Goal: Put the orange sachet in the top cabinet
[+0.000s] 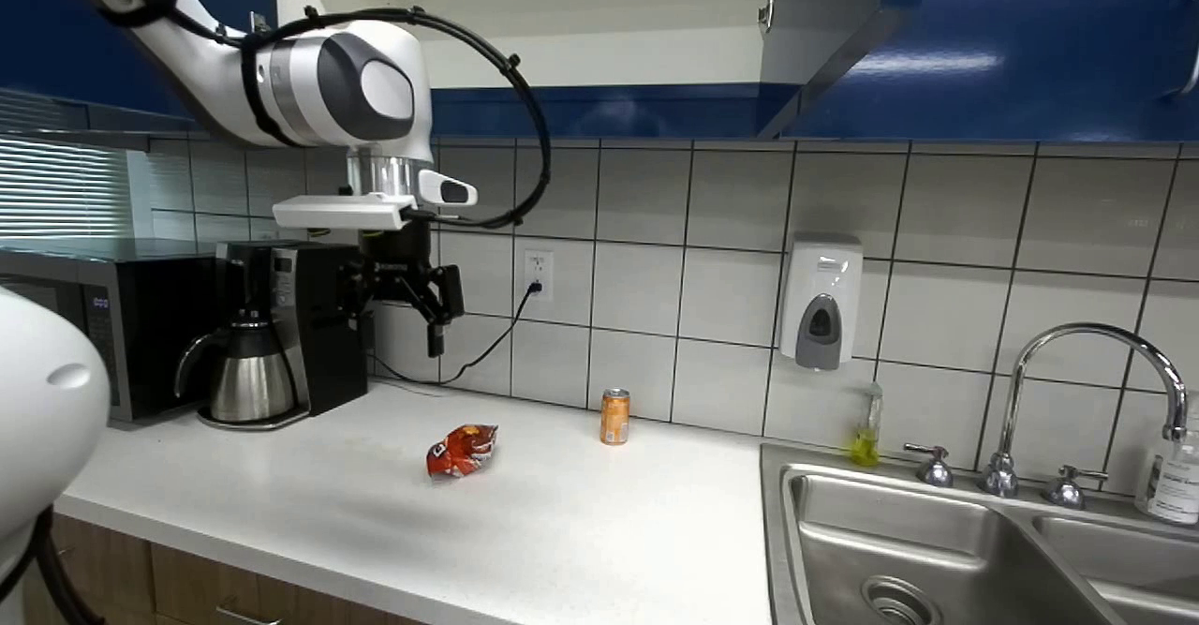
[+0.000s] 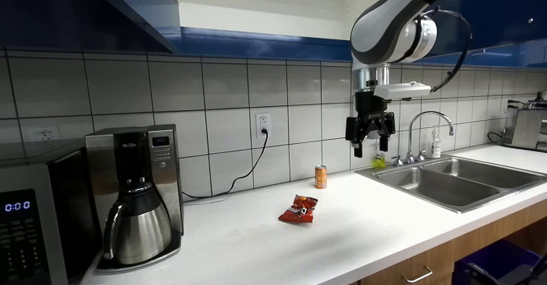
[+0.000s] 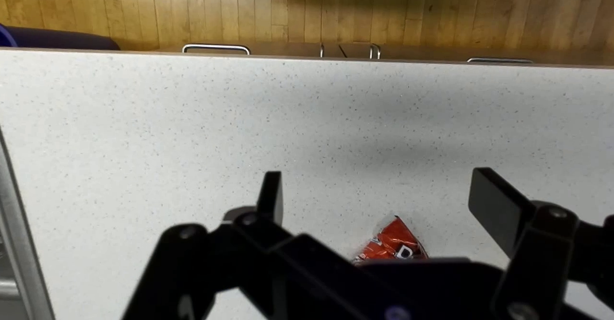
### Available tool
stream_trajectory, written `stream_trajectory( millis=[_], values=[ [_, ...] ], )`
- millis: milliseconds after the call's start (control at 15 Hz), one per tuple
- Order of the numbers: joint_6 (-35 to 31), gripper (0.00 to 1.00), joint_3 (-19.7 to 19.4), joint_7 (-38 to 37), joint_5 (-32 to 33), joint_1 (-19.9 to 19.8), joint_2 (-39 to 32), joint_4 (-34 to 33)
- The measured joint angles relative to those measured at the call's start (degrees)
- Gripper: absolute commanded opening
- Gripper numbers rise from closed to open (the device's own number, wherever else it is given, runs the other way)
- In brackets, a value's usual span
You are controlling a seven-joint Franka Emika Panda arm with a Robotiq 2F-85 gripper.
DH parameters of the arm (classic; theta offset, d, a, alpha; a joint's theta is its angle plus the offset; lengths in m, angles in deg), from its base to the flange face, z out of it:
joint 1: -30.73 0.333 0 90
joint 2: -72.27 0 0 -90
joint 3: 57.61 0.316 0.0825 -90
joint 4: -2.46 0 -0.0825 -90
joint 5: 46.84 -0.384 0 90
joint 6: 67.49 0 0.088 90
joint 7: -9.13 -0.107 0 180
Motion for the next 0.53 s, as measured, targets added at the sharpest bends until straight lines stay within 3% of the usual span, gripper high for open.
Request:
stream_trajectory(
  millis=[333,533],
  values=[
    [-9.61,1.0,-0.04,0.01,3.04,-0.06,-7.27,0.66],
    [-11.75,1.0,-0.08,0.01,3.6,-0.09,-10.0,0.45]
  ],
)
